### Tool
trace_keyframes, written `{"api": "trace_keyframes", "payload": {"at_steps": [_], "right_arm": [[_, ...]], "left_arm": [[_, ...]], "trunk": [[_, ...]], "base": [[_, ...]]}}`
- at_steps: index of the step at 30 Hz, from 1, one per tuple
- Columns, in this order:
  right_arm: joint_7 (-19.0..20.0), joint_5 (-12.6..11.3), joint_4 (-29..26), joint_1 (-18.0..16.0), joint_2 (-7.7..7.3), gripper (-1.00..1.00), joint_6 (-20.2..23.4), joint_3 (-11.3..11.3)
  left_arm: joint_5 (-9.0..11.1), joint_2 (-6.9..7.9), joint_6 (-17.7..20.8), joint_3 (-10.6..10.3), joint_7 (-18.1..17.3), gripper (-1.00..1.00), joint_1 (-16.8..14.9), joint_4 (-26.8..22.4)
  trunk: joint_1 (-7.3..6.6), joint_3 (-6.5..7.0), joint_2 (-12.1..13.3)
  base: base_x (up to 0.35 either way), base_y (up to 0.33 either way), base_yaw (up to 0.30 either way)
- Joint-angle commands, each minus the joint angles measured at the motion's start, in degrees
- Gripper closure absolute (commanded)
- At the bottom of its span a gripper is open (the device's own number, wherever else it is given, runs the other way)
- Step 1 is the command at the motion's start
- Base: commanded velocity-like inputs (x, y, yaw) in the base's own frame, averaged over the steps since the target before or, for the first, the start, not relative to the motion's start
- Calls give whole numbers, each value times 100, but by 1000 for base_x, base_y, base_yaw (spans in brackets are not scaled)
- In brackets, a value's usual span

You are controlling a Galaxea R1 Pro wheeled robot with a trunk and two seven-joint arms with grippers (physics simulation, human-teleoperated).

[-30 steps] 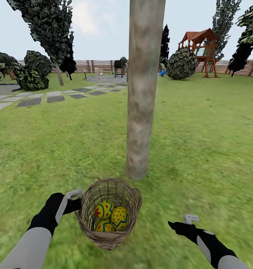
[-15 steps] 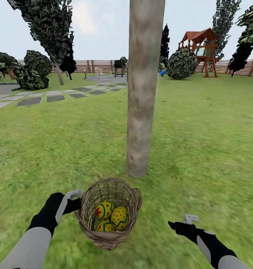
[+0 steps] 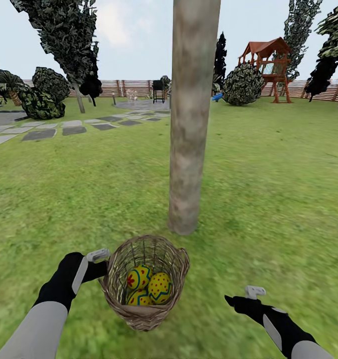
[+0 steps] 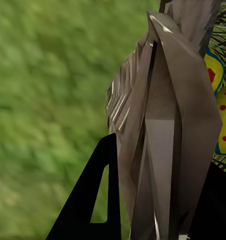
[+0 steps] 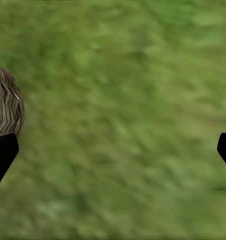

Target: Take the three Easter eggs out of the wicker basket on the lawn in the garden, then place them on the lawn next to a single tree (choose any tree) so that all three eggs are next to the same tree and none are left in the basket.

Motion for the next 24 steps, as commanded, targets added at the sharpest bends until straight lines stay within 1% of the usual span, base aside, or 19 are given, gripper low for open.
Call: {"api": "trace_keyframes", "payload": {"at_steps": [1,11,12,16,24], "right_arm": [[36,-33,-12,-2,2,-100,52,-39],[36,-30,-24,-6,2,-100,52,-39],[36,-28,-24,-6,2,-100,52,-39],[36,-36,-24,-8,2,-100,52,-39],[38,-36,-24,-5,2,-100,52,-39]], "left_arm": [[39,-3,-443,17,-4,100,1,422],[31,-3,-451,14,-7,100,1,422],[31,-3,-451,11,-6,-100,1,422],[36,22,-445,17,-12,-100,1,421],[48,8,-443,26,-22,-100,1,417]], "trunk": [[0,-6,-1],[0,-6,-1],[0,-6,-1],[0,-6,-1],[0,-6,-1]], "base": [[0,0,0],[0,0,0],[0,0,0],[0,0,0],[0,0,0]]}}
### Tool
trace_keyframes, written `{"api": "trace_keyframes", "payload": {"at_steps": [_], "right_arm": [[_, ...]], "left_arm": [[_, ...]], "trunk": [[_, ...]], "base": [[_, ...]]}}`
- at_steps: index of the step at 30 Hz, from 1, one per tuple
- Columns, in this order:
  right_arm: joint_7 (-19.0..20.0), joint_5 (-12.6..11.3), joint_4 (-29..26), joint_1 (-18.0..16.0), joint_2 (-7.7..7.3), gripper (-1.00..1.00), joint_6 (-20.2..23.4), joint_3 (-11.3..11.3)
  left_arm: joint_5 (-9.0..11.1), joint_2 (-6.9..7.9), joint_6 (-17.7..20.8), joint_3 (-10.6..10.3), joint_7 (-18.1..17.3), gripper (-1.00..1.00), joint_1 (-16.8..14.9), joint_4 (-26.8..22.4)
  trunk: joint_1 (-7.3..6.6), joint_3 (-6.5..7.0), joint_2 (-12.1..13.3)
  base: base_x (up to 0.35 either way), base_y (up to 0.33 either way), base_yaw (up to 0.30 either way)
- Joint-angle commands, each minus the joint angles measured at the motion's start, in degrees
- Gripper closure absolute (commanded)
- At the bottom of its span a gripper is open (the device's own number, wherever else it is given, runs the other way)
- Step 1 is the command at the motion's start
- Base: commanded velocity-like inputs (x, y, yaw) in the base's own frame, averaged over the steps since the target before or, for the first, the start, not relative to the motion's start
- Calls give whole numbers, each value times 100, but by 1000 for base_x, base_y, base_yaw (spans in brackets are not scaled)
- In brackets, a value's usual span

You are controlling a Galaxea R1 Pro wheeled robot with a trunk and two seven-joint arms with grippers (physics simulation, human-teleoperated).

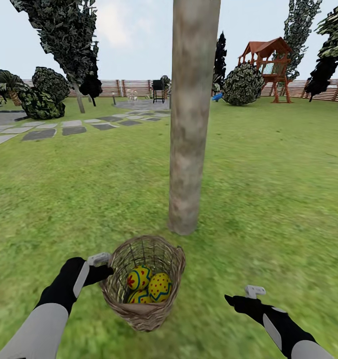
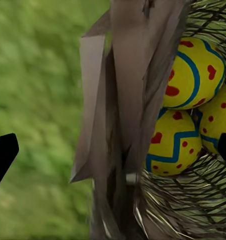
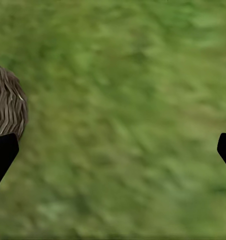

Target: Take the three Easter eggs out of the wicker basket on the lawn in the garden, then place them on the lawn next to a single tree (choose any tree) so that all three eggs are next to the same tree and none are left in the basket.

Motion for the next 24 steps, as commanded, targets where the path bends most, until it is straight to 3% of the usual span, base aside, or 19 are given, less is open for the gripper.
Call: {"api": "trace_keyframes", "payload": {"at_steps": [1,6,18,24], "right_arm": [[35,-32,-10,-3,3,-100,52,-39],[44,-32,-10,-3,3,-100,52,-39],[74,38,-24,-4,2,-100,81,-21],[85,241,-27,-4,2,-100,98,4]], "left_arm": [[24,-10,27,12,-3,-100,-3,-4],[24,-14,34,14,-3,-100,-3,-15],[32,24,210,30,-3,-100,-3,-836],[30,29,635,22,-4,-100,4,-1057]], "trunk": [[-23,13,38],[-133,103,239],[-396,318,720],[-528,426,961]], "base": [[0,0,0],[0,0,0],[0,0,0],[0,0,0]]}}
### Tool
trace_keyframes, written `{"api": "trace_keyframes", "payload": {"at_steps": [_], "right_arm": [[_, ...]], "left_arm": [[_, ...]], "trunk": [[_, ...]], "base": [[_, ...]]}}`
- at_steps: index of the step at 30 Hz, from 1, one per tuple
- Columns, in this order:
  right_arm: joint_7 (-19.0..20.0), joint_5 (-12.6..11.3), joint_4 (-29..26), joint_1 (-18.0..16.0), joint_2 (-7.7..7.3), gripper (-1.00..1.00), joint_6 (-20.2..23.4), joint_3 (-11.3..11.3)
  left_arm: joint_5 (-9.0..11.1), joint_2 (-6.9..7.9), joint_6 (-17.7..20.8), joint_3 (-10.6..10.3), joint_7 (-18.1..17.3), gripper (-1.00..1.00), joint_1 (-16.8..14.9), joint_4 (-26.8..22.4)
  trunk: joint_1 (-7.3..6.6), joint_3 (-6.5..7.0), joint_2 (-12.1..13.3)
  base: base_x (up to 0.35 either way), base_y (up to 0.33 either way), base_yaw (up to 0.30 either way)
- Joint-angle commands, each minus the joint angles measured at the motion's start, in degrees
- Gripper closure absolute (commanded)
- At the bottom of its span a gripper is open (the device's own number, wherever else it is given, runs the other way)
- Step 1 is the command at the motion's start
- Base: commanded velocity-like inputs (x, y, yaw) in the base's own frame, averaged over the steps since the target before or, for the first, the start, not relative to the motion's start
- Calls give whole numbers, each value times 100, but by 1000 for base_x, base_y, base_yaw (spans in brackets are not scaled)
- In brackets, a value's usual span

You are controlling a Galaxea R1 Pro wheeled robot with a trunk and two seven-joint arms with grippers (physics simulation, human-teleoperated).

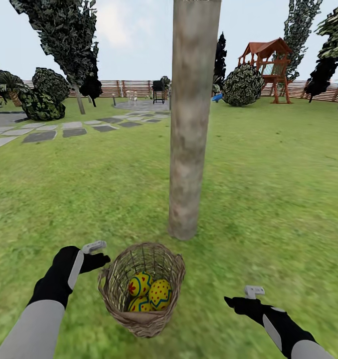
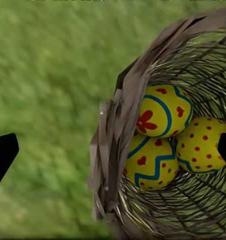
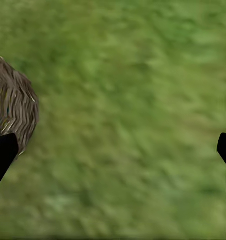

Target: Take the three Easter eggs out of the wicker basket on the lawn in the garden, then place them on the lawn next to a single tree (choose any tree) so that all three eggs are next to the same tree and none are left in the basket.

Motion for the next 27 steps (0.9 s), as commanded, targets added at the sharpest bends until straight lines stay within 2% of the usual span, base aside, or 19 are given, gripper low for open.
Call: {"api": "trace_keyframes", "payload": {"at_steps": [1,5,7,10,12,20,23,24,27], "right_arm": [[40,-7,-22,-1,4,-100,52,-47],[48,-22,-79,-1,-11,-100,113,-38],[49,-18,-98,-1,-18,-100,344,-44],[38,10,-251,-12,-21,-100,913,-57],[37,8,-636,-16,-17,-100,1346,-56],[38,23,-2796,-18,12,-100,3341,-54],[38,16,-3158,-18,20,-100,3798,-41],[32,25,-3258,-18,21,-100,4090,-31],[-90,46,-3338,-18,30,-100,4582,-18]], "left_arm": [[23,-3,65,9,-1,-100,-2,-40],[26,-12,129,8,-4,-100,26,-194],[26,-5,142,10,-2,-100,36,-302],[27,22,154,17,-5,-100,42,-385],[27,44,161,23,-5,-100,43,-402],[26,55,415,17,-1,-100,54,-577],[19,55,439,17,0,-100,60,-625],[14,55,448,17,0,-100,62,-639],[0,49,461,10,0,-100,67,-645]], "trunk": [[-23,13,40],[-111,85,200],[-155,121,280],[-221,175,401],[-265,211,481],[-441,354,802],[-507,408,922],[-528,426,962],[-594,480,1082]], "base": [[0,0,0],[0,0,0],[0,0,0],[0,0,0],[0,0,0],[0,0,0],[0,0,0],[0,0,0],[0,0,0]]}}
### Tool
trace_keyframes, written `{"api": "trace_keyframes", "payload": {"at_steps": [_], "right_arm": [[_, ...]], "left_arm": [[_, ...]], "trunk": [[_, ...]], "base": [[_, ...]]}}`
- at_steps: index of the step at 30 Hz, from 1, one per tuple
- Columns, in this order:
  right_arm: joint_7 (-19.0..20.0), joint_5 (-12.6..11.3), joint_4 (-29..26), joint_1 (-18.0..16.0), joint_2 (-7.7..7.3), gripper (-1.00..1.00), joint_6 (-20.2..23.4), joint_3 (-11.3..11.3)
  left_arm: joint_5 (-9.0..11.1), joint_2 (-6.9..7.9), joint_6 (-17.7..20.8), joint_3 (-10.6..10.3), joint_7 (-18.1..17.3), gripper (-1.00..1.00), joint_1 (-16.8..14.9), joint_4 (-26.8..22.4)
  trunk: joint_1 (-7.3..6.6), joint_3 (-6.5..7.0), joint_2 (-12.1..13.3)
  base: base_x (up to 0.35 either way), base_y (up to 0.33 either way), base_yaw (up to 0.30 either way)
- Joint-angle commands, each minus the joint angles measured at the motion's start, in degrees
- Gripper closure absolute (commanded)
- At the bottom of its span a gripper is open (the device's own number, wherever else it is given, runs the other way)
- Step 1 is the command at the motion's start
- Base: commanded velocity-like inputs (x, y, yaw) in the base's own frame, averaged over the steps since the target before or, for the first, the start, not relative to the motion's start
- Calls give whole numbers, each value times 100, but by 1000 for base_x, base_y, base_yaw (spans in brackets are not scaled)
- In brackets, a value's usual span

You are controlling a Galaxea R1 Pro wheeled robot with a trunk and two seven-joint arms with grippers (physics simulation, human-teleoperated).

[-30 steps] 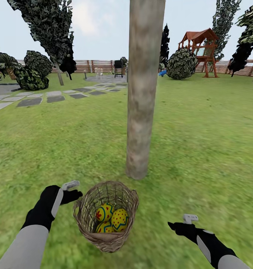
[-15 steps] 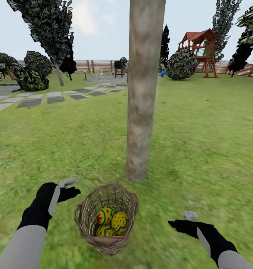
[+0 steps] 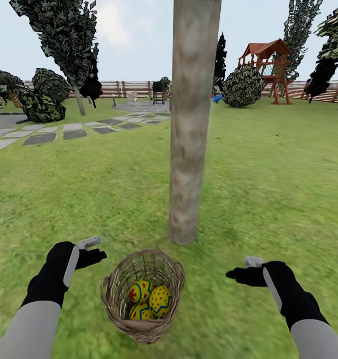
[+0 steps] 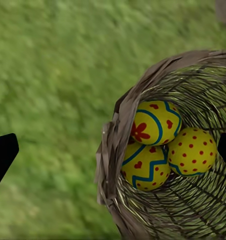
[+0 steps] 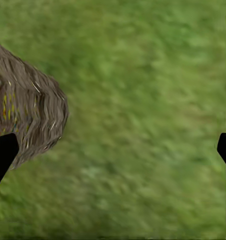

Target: Take the three Easter eggs out of the wicker basket on the lawn in the garden, then place them on the lawn next to a single tree (choose any tree) so that all three eggs are next to the same tree and none are left in the basket.

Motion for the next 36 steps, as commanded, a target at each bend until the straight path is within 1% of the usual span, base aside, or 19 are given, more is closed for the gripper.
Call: {"api": "trace_keyframes", "payload": {"at_steps": [1,3,4,7,10,13,15,20,25,27,28,31,33,34,36], "right_arm": [[-100,3,-18,-5,6,-100,83,-9],[-421,-3,-72,-12,16,-100,153,-10],[-749,-9,-184,-20,25,-100,194,-10],[-1034,-52,-376,-60,33,-100,266,-14],[-1087,-75,-496,-76,53,-100,491,-18],[-1106,-78,-552,-81,270,-100,601,-19],[-1109,-82,-558,-82,333,-100,616,-20],[-1105,-85,-562,-82,383,-100,625,-12],[-1101,-87,-551,-82,400,-100,620,-11],[-1100,-86,-543,-82,449,-100,619,-8],[-1103,-82,-539,-82,529,-100,618,-6],[-1108,-64,-530,-82,585,-100,618,0],[-1110,-61,-527,-82,593,-100,618,38],[-1111,-60,-526,-82,597,-100,618,115],[-1111,-60,-527,-82,599,-100,618,191]], "left_arm": [[11,-2,27,5,-2,-100,-2,-5],[1,1,28,6,-2,-100,-1,-2],[-3,3,29,9,-2,-100,0,2],[-1,7,31,12,-2,-100,-2,2],[2,6,36,11,-2,-100,-3,0],[3,12,38,14,-2,-100,-3,3],[3,13,38,14,-2,-100,-2,2],[10,94,46,13,-2,-100,0,15],[12,115,47,14,-2,-100,0,8],[12,113,48,14,-2,-100,0,7],[16,112,48,14,-2,-100,0,10],[20,104,47,14,-2,-100,0,28],[21,109,47,21,-2,-100,-1,24],[21,117,47,28,-2,-100,-3,18],[21,123,47,30,-2,-100,-3,15]], "trunk": [[-23,13,39],[-67,49,119],[-89,67,160],[-155,121,280],[-221,175,400],[-287,229,521],[-331,265,601],[-441,354,801],[-550,444,1002],[-594,480,1082],[-616,498,1122],[-682,552,1242],[-726,588,1323],[-748,606,1363],[-792,642,1443]], "base": [[0,0,0],[0,0,0],[0,0,0],[0,0,0],[0,0,0],[0,0,0],[0,0,0],[0,0,0],[0,0,0],[0,0,0],[0,0,0],[0,0,0],[0,0,0],[0,0,0],[0,0,0]]}}
